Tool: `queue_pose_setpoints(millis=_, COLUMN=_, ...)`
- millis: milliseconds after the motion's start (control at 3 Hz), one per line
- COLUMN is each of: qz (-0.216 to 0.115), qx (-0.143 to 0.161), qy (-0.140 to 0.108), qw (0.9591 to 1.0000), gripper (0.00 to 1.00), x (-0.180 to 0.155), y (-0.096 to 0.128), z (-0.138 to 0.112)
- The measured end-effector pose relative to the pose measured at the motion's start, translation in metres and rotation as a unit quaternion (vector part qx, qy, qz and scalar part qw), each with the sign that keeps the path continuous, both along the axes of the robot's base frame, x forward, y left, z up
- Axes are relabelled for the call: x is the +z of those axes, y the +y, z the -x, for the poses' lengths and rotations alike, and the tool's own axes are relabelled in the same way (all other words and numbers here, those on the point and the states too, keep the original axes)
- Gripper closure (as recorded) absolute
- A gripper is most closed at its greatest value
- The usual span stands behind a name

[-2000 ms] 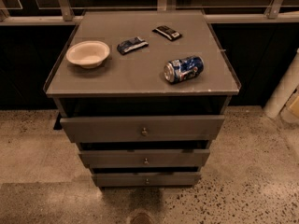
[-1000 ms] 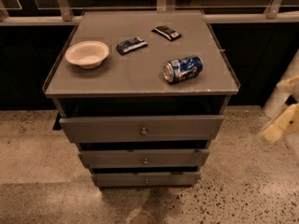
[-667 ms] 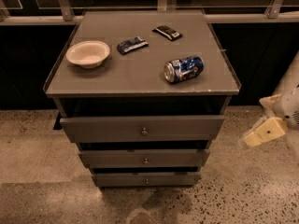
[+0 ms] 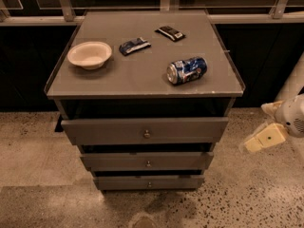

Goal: Open middle drawer

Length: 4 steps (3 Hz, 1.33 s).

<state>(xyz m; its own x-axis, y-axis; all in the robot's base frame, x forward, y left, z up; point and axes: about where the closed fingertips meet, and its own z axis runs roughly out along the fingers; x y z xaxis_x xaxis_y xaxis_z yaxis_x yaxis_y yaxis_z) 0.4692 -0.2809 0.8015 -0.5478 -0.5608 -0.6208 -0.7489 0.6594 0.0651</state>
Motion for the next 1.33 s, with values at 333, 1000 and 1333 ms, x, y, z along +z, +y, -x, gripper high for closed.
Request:
queue_pose_setpoints(millis=333, qz=-0.056, qx=-0.026, qy=0.003, qw=0.9981, gripper=0.0, x=-0.049, y=0.014, z=0.011)
queue_pose_setpoints(millis=1000, qz=-0.109, qx=-0.091, qy=0.056, qw=0.9883, gripper=0.0, x=-0.173, y=0.031, z=0.001)
queue_pose_setpoints(millis=1333, qz=-0.111, qx=-0.093, qy=0.059, qw=0.9877, gripper=0.0, x=-0.178, y=0.032, z=0.0)
